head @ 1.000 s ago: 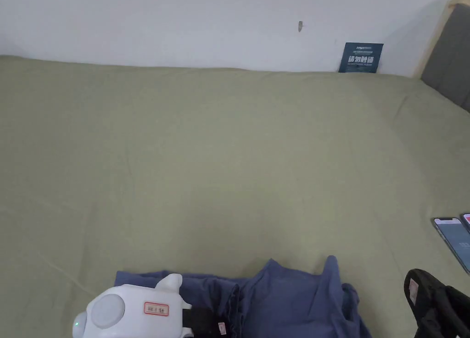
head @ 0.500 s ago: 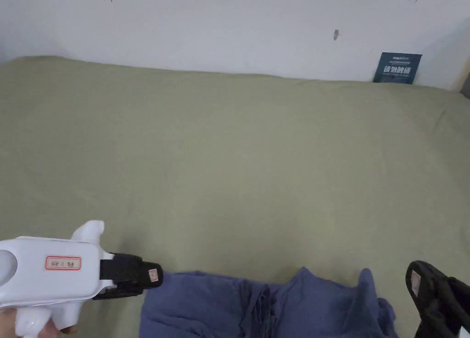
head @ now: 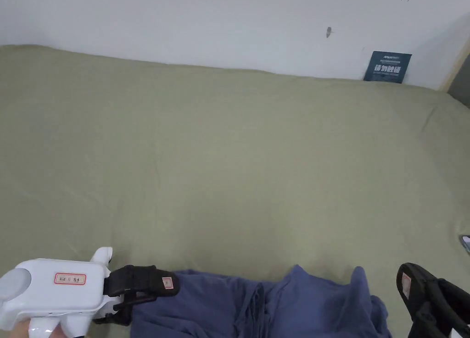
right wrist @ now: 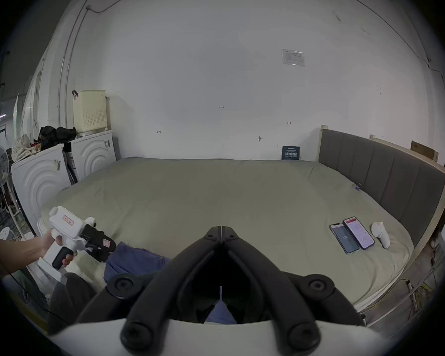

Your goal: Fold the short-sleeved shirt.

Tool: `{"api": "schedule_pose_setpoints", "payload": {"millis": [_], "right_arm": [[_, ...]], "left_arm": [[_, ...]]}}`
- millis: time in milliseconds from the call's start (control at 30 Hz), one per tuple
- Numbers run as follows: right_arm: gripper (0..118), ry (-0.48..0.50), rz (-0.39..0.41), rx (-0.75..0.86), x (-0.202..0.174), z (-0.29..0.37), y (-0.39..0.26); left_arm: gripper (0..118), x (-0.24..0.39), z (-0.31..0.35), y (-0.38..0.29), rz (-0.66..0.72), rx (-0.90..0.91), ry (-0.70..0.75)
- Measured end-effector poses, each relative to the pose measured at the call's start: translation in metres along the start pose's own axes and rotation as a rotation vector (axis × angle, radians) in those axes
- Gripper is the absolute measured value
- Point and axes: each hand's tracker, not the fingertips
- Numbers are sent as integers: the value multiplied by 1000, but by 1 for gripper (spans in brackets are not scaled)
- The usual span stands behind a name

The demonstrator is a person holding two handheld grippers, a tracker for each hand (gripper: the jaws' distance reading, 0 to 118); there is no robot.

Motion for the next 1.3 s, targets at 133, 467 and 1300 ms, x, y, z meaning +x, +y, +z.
{"api": "schedule_pose_setpoints", "payload": {"millis": [133,467,1300], "right_arm": [[0,-17,-6,-4,6,2,0],[0,0,-21,20,8,2,2],[0,-23,-66,61,32,19,-4]], "left_arm": [[13,-5,-8,-5,-19,1,202],[12,49,101,-16,25,253,309],[115,188,-145,-60,-399,-61,554]]}}
